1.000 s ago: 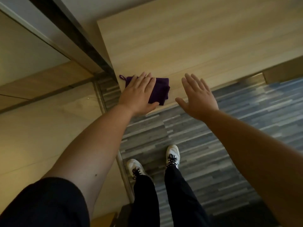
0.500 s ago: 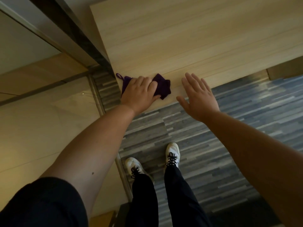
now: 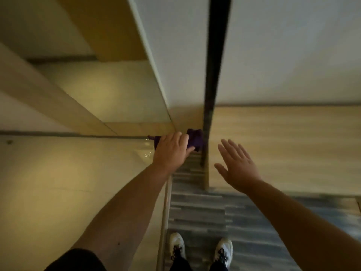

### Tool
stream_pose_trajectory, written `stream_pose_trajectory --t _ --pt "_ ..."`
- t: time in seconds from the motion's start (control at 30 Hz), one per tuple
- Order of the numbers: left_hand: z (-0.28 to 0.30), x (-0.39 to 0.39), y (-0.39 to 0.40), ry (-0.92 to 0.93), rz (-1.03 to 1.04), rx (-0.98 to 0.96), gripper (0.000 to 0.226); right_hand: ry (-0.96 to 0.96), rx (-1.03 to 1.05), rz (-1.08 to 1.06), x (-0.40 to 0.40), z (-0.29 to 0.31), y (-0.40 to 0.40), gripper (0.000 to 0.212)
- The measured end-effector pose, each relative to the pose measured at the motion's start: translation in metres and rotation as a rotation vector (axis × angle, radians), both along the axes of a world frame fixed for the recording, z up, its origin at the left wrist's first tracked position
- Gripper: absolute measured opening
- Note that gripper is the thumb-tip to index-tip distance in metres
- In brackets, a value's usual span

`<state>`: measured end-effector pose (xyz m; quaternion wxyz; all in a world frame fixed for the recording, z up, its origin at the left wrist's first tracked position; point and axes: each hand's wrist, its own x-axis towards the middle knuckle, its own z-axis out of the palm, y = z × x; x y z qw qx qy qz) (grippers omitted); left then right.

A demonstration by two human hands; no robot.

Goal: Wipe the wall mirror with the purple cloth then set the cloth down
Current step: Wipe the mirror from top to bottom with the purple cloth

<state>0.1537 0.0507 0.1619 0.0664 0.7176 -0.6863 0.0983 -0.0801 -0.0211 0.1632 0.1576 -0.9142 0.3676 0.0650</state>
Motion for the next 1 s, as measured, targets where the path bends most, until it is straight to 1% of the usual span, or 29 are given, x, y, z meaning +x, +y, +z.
stream_pose_trajectory --t 0.07,0.17,0.27,0.33,0.47,0.6,0.7,0.83,0.93,1.0 --pt "0.055 0.034 0.01 -0.053 0.077 -0.075 0.042 -0.049 -0.05 0.083 0.04 0.048 0.0 0.072" --pt "0.135 0.088 0.025 -0.14 0.162 -0.2 0.038 -0.134 -0.126 0.174 0.1 0.118 0.0 0.073" --pt "0.202 0.138 0.041 -0.206 0.237 -0.318 0.037 -0.224 -0.256 0.256 0.16 0.173 -0.001 0.079" --pt "0.239 0.171 0.051 -0.246 0.27 -0.392 0.038 -0.274 -0.319 0.27 0.2 0.206 -0.002 0.084" --pt "0.3 0.239 0.065 -0.323 0.316 -0.525 0.044 -0.368 -0.425 0.303 0.276 0.275 0.003 0.087" --pt "0.358 0.312 0.075 -0.39 0.282 -0.638 0.045 -0.476 -0.578 0.279 0.349 0.339 0.012 0.076" --pt "0.404 0.359 0.081 -0.439 0.252 -0.699 0.045 -0.542 -0.652 0.268 0.394 0.387 0.019 0.074" --pt "0.465 0.404 0.084 -0.498 0.242 -0.786 0.046 -0.615 -0.763 0.247 0.439 0.445 0.021 0.079" --pt "0.498 0.427 0.079 -0.54 0.232 -0.825 0.046 -0.659 -0.815 0.253 0.463 0.481 0.012 0.088" --pt "0.517 0.44 0.071 -0.555 0.233 -0.849 0.047 -0.69 -0.86 0.244 0.476 0.503 0.003 0.088"
